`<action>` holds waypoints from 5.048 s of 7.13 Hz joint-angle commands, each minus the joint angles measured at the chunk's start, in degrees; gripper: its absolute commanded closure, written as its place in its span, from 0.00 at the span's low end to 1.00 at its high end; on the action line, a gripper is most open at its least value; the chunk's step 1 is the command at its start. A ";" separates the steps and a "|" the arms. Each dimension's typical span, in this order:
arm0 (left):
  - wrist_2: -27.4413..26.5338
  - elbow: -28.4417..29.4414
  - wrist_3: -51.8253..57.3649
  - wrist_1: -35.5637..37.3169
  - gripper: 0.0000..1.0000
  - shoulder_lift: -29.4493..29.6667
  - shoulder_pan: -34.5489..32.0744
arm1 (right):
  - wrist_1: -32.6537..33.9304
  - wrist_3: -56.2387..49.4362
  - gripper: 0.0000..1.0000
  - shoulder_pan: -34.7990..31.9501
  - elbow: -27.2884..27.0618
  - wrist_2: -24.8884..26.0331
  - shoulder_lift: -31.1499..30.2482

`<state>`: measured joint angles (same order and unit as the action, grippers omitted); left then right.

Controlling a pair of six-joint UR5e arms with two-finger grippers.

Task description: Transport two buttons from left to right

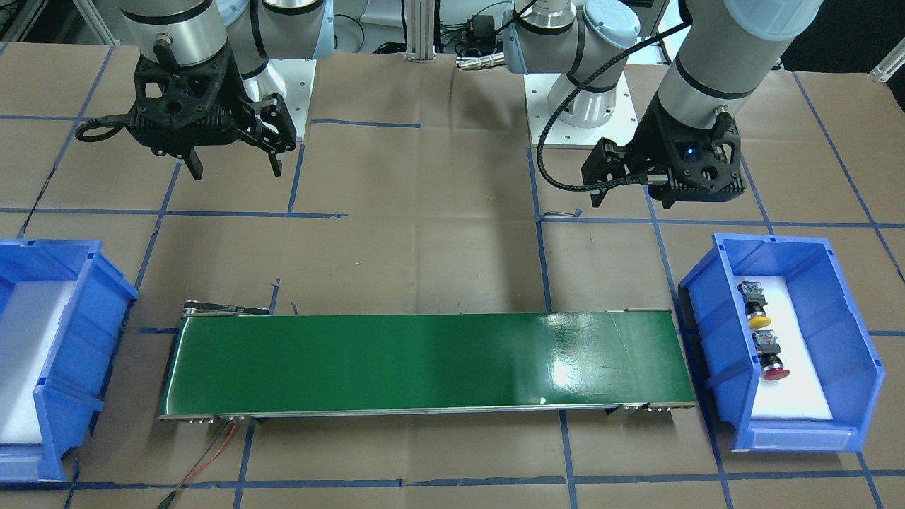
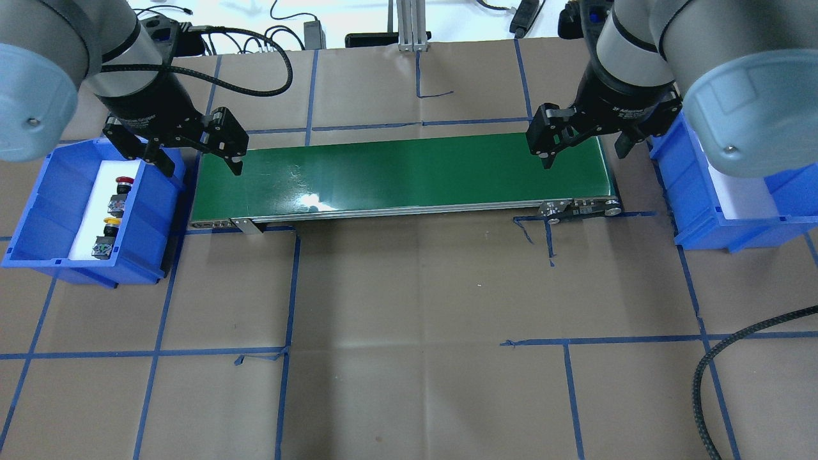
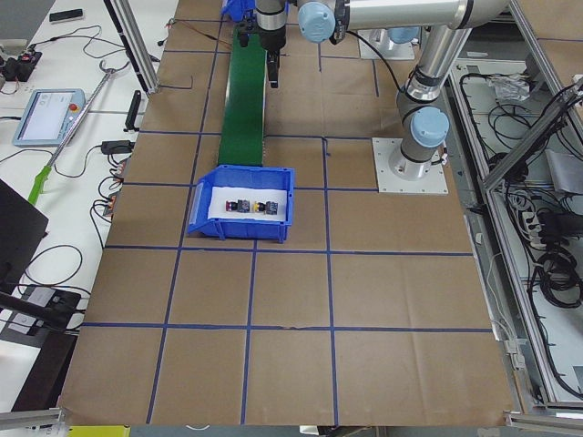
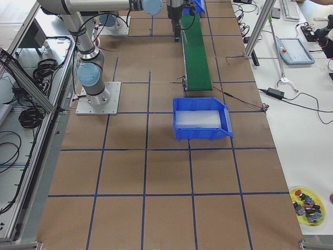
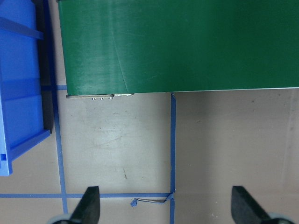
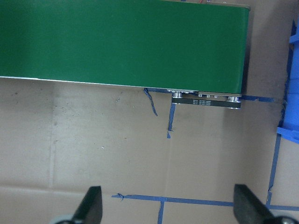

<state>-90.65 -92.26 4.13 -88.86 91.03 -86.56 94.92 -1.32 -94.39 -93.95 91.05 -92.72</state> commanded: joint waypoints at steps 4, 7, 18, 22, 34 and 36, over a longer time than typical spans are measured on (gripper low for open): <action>-0.05 -0.20 0.53 0.00 0.00 -0.59 0.07 | 0.00 0.00 0.00 0.00 -0.09 0.00 0.09; 0.30 -0.46 0.88 0.00 0.00 -0.77 0.60 | 0.00 -0.09 0.00 0.00 -0.09 0.09 0.09; 3.18 -7.81 37.18 15.14 0.01 6.70 37.17 | -0.09 -0.09 0.00 0.00 -0.09 0.27 0.09; 3.20 -19.44 37.53 34.06 0.01 10.11 36.46 | 0.00 -0.09 0.00 0.00 -0.09 0.26 0.09; 3.55 -22.70 37.18 44.74 0.74 16.98 35.85 | 0.00 -0.18 0.00 0.00 -0.09 0.26 0.09; 3.55 -21.92 36.04 44.56 0.98 16.37 35.85 | -0.09 -0.09 0.00 0.09 -0.09 0.18 0.09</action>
<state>-87.10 -114.78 40.94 -44.16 107.84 -50.67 94.91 -1.47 -94.38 -94.04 91.25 -92.64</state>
